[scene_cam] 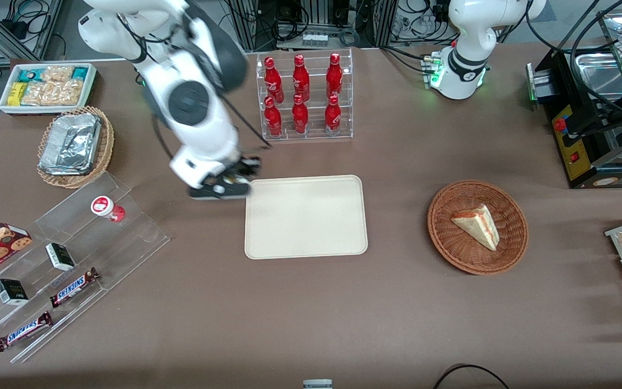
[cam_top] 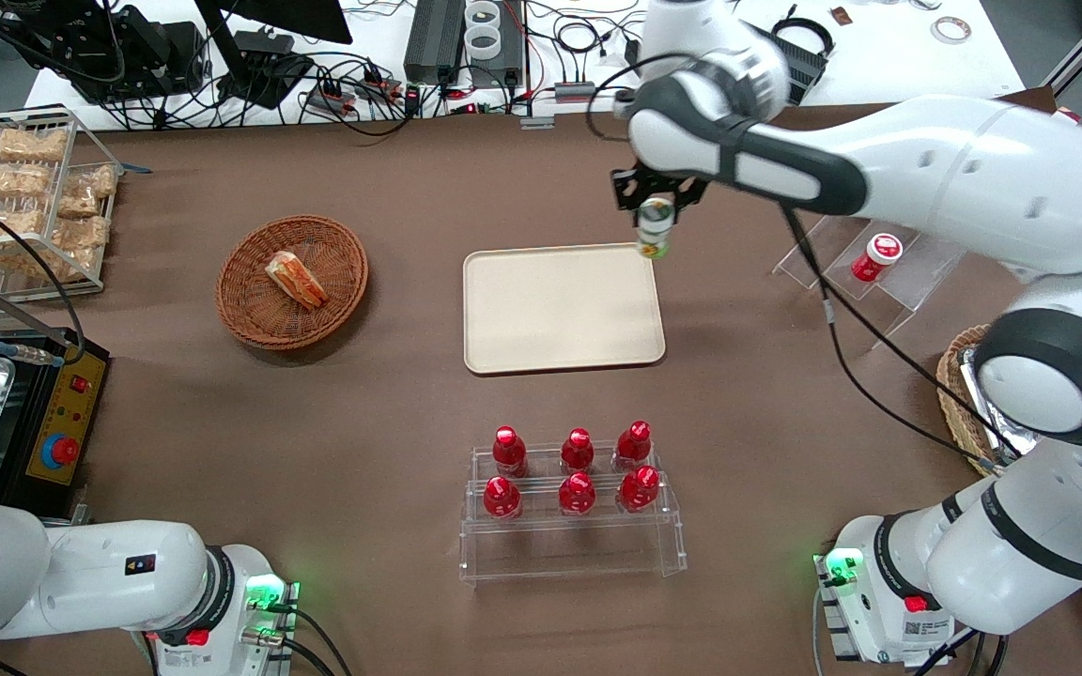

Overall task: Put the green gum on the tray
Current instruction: 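Lift the green tub and carry it over the cream tray, then lower the green tub onto the cream tray and open the right gripper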

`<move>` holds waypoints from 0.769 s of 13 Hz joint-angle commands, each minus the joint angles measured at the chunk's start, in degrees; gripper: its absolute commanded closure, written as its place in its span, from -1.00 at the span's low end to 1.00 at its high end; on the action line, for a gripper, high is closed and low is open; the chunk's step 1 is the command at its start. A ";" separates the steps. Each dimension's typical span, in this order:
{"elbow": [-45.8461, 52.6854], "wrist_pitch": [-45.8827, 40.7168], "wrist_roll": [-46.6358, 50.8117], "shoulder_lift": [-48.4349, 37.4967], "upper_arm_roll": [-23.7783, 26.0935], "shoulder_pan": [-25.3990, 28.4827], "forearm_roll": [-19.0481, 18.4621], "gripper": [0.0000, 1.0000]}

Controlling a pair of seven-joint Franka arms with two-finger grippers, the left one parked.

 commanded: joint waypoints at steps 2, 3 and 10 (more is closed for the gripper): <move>4.63 9.88 8.57 10.82 -0.77 3.94 0.22 1.00; 4.63 11.82 9.11 12.32 -0.77 4.29 0.22 1.00; 4.55 18.52 10.35 18.74 -0.68 7.46 0.48 1.00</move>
